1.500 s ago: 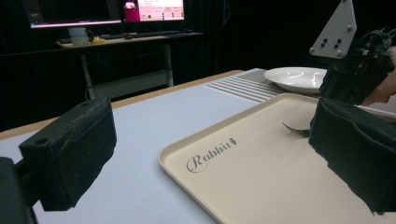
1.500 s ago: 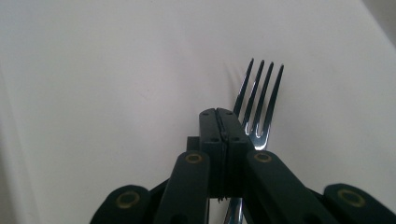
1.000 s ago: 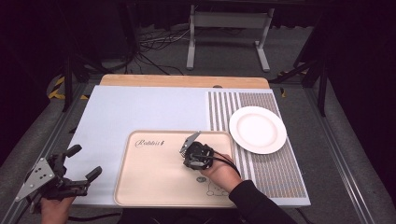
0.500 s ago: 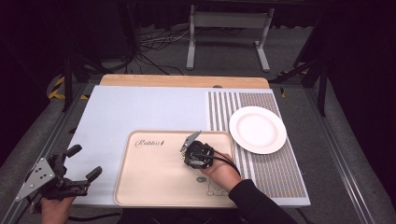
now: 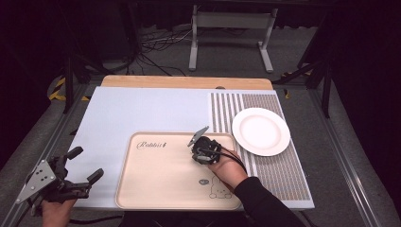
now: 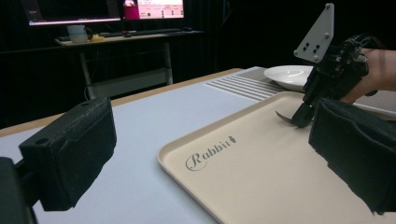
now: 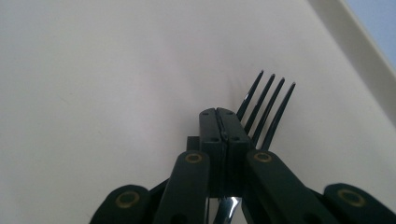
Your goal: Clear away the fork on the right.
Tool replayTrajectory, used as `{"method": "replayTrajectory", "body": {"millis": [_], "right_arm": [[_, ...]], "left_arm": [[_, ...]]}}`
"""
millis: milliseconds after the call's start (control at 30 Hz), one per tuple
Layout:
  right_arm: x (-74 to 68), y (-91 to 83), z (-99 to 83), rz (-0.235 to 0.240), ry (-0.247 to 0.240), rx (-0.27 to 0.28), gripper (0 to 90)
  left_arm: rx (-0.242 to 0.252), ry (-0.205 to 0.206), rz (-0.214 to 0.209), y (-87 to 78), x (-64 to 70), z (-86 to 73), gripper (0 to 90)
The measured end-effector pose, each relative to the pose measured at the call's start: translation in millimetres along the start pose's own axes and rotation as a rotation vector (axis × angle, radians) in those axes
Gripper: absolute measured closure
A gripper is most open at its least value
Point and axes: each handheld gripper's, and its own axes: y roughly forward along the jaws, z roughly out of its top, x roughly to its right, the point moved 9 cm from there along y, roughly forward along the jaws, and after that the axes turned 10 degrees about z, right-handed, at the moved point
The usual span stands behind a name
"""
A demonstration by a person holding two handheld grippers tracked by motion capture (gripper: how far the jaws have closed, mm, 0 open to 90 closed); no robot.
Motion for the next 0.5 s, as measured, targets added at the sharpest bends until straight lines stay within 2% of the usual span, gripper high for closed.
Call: {"method": "replayTrajectory", "body": {"millis": [300, 500], "right_arm": [[17.9, -7.5, -8.5, -0.035, 0.032, -0.001, 90.0], [29.3, -13.6, -16.4, -0.059, 0.074, 0.0, 90.0]], "left_arm": [[-0.001, 0.001, 0.0, 0.3, 0.2, -0.2, 1.4], [0.0, -0.002, 0.0, 0.7, 0.5, -0.3, 1.4]]}}
